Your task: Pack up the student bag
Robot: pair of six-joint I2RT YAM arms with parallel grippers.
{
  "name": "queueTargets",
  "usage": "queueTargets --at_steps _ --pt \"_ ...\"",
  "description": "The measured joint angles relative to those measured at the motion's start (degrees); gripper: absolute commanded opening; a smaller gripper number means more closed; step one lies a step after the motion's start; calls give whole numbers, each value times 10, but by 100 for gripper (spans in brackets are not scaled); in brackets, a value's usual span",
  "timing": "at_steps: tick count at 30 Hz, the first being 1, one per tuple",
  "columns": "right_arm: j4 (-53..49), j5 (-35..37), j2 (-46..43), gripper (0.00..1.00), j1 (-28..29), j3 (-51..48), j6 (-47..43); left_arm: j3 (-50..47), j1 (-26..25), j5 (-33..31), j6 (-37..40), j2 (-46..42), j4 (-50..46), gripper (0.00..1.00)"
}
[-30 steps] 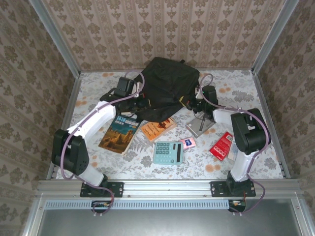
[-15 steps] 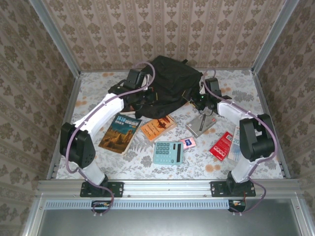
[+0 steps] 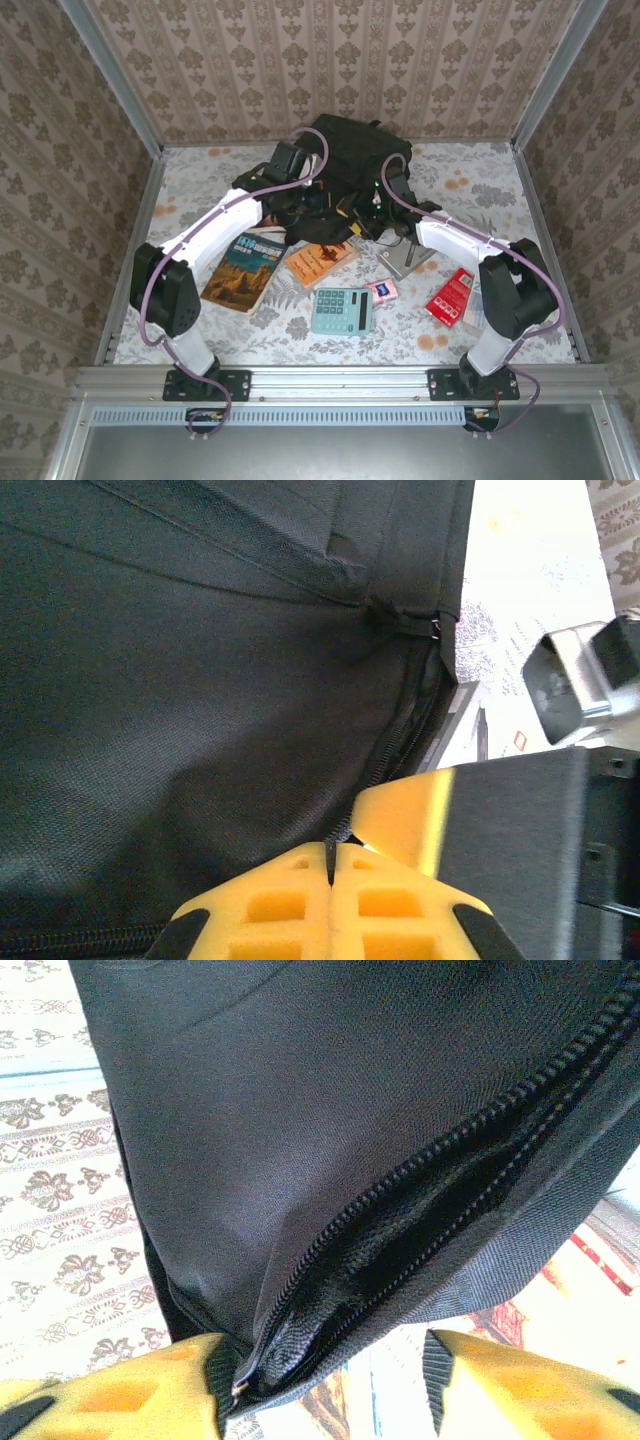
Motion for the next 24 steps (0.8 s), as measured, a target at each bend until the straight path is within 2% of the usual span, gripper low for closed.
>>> queueTargets --at_steps 4,12,24 --pt "0 2 7 34 0 0 8 0 -4 7 -6 0 0 0" --pt "-17 21 8 0 -1 12 -7 -1 -10 14 -13 -4 0 0" --pt "-138 63 -15 0 -14 52 -128 -9 6 10 -13 -14 -5 0"
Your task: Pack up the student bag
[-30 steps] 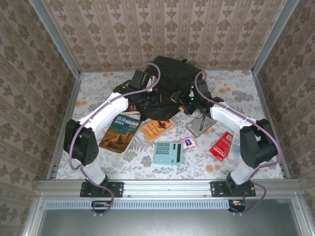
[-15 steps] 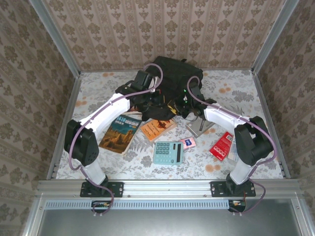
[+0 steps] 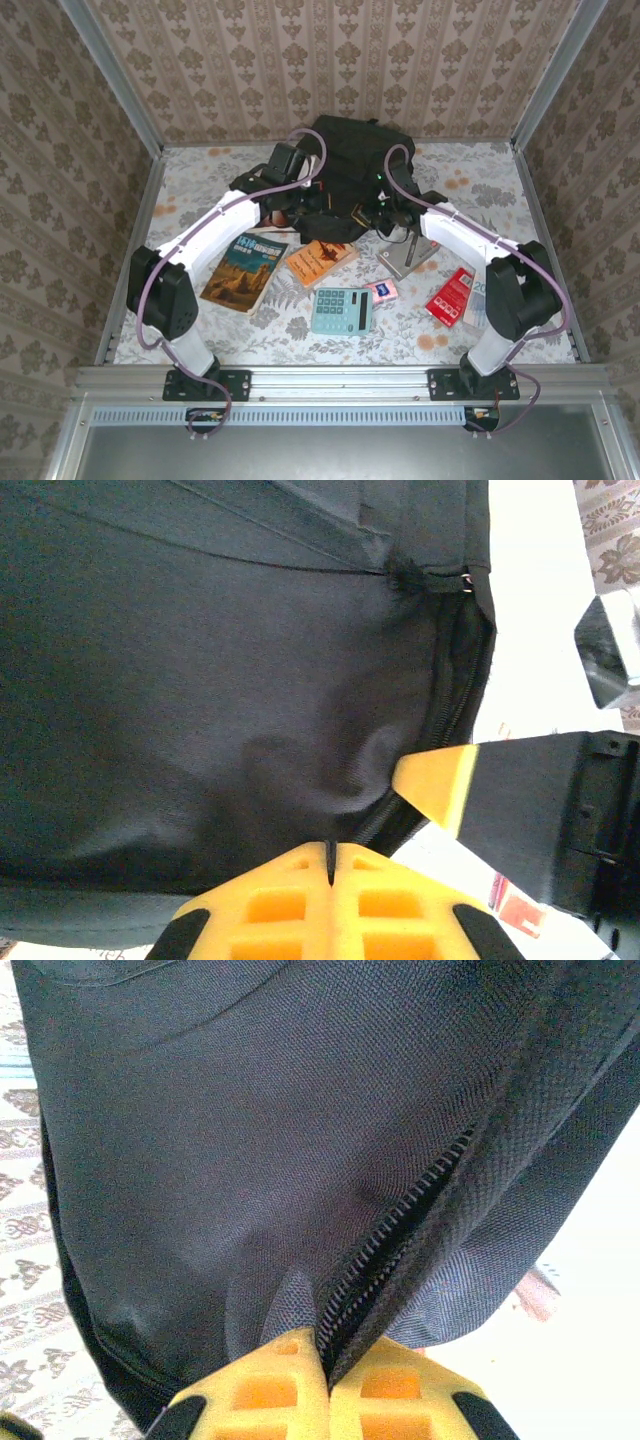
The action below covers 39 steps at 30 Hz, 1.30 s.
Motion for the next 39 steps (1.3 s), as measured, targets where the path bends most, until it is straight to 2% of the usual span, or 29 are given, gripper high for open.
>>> queueTargets --at_steps 12,26,32,39 --pt "-54 17 -25 0 -49 -13 -82 -33 28 4 0 -21 8 0" --pt "-90 20 -32 0 -94 -7 -131 -50 40 12 0 -30 18 0" --pt "-110 36 -32 1 -98 14 -148 -64 25 11 -1 -51 34 0" --pt "-162 100 -31 4 -99 63 -179 -109 -12 2 -2 -104 63 0"
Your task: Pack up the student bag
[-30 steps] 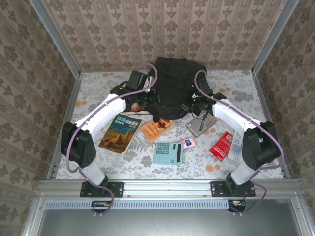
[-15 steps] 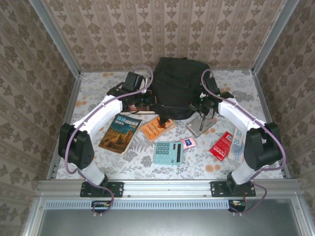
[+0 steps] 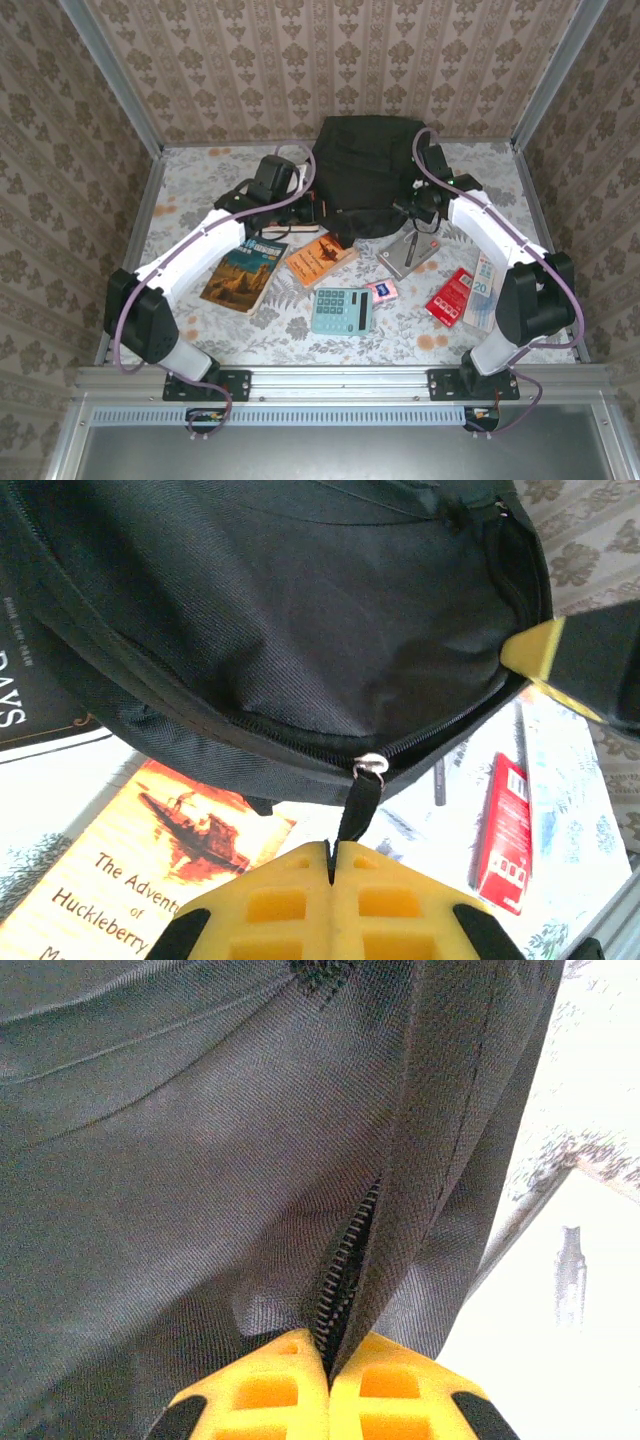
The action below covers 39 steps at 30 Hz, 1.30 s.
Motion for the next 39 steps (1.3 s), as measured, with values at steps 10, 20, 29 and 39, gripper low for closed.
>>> queueTargets --at_steps 10,20,29,39 --pt "-27 81 -15 38 -12 1 -9 21 -26 -26 -3 14 4 0" --pt "30 -30 -135 54 -5 -105 165 134 -44 -12 -15 113 3 0" --pt "122 -92 -133 67 24 -162 319 177 -80 -4 -15 126 3 0" --pt "191 -97 -115 59 33 -161 380 177 -84 -4 -15 129 3 0"
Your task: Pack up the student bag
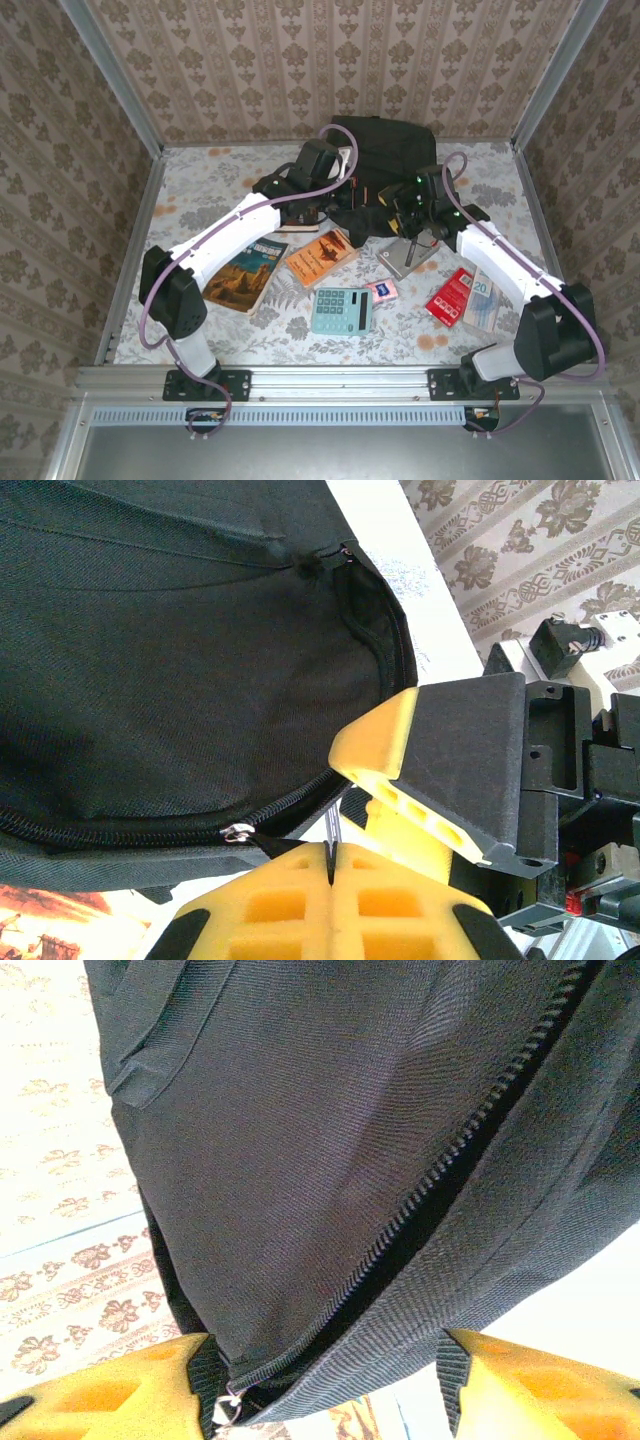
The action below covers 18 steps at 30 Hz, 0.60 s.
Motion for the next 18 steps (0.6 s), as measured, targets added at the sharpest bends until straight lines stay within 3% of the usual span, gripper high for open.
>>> queueTargets --at_steps 5,13,18 --pt "-10 10 36 53 7 16 14 0 -1 0 0 0 0 0" --pt "-67 43 74 1 18 55 3 -1 3 -11 0 10 0 0" --pt "-82 54 74 0 20 56 -18 -22 34 -11 -11 11 1 0"
